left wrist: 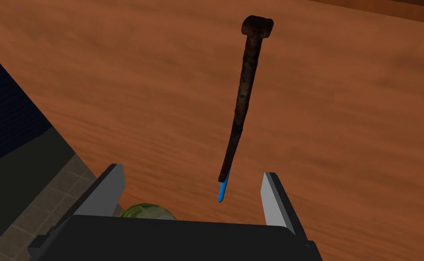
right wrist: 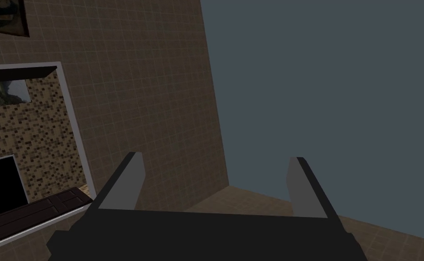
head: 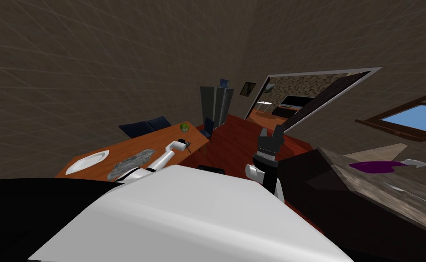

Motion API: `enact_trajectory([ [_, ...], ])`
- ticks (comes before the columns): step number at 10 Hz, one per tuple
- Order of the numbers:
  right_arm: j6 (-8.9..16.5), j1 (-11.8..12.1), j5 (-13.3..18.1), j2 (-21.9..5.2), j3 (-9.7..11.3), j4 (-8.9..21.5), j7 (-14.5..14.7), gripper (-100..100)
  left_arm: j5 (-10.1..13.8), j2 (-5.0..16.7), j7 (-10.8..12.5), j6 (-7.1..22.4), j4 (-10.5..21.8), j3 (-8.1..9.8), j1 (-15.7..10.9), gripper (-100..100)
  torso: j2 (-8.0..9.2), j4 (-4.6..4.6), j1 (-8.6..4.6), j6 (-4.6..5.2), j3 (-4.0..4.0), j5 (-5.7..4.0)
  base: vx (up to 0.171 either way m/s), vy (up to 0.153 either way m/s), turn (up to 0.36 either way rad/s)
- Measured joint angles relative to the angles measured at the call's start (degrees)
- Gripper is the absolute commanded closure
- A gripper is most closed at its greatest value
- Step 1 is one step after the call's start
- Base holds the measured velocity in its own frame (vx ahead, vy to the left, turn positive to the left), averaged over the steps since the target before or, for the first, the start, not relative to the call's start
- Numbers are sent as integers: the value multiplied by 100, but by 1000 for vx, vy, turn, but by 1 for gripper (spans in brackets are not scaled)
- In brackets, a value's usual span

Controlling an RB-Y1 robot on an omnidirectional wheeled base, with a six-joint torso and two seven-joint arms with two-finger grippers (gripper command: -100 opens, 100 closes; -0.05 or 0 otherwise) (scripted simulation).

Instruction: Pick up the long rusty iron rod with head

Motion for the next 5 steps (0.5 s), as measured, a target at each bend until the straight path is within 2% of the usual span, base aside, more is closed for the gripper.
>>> enact_trajectory([
  [5,0,0,0,0,0,0,0,0,44,-8,-94,265,334,-4,-51,-100,-6,-1,8,1,-3,1,16,28,-78],
])
